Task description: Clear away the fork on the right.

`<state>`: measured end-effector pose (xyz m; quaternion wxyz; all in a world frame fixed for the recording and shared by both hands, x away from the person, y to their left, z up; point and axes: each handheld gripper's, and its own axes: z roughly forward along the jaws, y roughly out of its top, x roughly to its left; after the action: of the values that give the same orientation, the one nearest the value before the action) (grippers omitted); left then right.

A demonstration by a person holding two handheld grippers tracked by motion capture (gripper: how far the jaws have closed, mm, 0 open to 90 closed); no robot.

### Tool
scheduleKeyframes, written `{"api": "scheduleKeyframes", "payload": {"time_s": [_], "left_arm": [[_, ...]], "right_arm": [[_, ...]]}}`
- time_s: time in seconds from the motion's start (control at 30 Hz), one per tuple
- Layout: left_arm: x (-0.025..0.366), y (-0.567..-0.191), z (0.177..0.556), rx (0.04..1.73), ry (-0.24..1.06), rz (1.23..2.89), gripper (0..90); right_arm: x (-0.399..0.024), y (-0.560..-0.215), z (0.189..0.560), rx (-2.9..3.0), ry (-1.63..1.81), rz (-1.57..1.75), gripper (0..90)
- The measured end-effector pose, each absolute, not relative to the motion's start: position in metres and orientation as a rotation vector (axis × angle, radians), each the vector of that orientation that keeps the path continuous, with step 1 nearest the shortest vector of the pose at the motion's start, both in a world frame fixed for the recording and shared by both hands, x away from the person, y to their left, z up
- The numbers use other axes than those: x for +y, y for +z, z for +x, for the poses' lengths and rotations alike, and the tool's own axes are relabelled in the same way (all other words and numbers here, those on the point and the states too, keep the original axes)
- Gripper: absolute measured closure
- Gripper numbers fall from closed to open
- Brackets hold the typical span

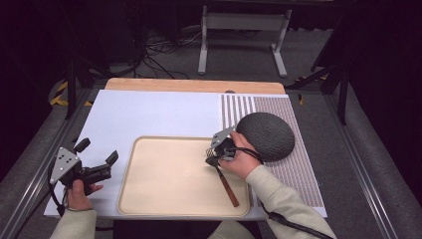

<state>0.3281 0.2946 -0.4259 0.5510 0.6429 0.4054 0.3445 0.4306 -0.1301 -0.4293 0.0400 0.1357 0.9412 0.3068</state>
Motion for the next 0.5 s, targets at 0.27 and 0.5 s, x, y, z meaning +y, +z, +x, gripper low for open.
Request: {"api": "scheduleKeyframes", "payload": {"time_s": [0.27,0.5], "left_arm": [[0.2945,-0.4261,0.3284,0.96,0.814,1.52,0.0],[0.2944,-0.4258,0.3283,0.959,0.815,1.521,0.0]], "right_arm": [[-0.1297,-0.4354,0.4314,2.908,0.924,0.428,89.6],[-0.1288,-0.4376,0.4312,2.915,0.904,0.431,89.6]]}}
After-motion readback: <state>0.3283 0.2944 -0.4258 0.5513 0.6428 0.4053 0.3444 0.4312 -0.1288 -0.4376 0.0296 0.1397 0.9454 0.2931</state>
